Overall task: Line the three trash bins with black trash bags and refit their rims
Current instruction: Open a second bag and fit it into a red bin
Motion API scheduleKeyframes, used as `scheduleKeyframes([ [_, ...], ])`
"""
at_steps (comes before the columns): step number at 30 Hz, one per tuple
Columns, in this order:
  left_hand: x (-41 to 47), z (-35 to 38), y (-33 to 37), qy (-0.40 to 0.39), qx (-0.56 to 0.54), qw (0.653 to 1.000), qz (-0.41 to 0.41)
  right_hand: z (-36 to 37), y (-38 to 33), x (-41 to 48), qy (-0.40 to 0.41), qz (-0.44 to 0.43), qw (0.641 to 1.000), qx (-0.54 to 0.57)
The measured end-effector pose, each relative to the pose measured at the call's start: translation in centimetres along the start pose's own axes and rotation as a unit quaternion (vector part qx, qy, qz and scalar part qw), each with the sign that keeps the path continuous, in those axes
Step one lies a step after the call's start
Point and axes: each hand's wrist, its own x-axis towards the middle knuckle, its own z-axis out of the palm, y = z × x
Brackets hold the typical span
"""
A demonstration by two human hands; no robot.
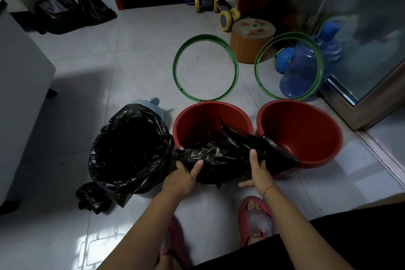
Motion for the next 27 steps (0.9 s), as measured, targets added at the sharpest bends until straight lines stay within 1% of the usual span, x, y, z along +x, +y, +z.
scheduleKeyframes([
  [2,0.2,-0.1,-0.2,0.013,-0.075,0.997,-0.025,-0.4,0.3,0.3,0.009,0.027,0.999,0.021],
  [5,-0.1,-0.3,-0.2,0.024,-0.15,0.988,-0.029,-0.7,0.4,0.8,0.009,0.024,0.999,0.031],
  [7,-0.7,-0.6,0.2,0.052,-0.208,0.977,0.0,-0.8,0.0,0.8,0.036,-0.004,0.999,0.02],
  [9,-1.4,-0.7,0.6,0.088,-0.263,0.959,0.059,-0.9,-0.5,0.6,0.103,-0.061,0.993,0.02],
  [10,-1.4,-0.6,0.8,0.106,-0.27,0.953,0.091,-1.0,-0.8,0.5,0.13,-0.095,0.986,0.028],
  [11,-1.4,-0.5,0.9,0.121,-0.262,0.95,0.12,-0.8,-1.1,0.3,0.14,-0.128,0.981,0.038],
  [12,-1.2,-0.5,1.1,0.131,-0.248,0.951,0.131,-0.6,-1.5,0.3,0.136,-0.154,0.978,0.043],
  [14,-0.9,-0.8,1.7,0.144,-0.234,0.953,0.128,-0.3,-2.3,0.5,0.126,-0.176,0.976,0.029],
  [20,1.0,-1.5,4.5,0.176,-0.201,0.958,0.104,1.1,-4.1,2.3,0.144,-0.159,0.976,-0.035],
  [23,2.1,-1.6,5.4,0.171,-0.227,0.954,0.096,1.7,-4.5,3.0,0.156,-0.144,0.976,-0.04],
  [27,2.9,-1.4,5.6,0.15,-0.285,0.942,0.095,1.8,-4.5,3.8,0.146,-0.117,0.982,-0.04],
])
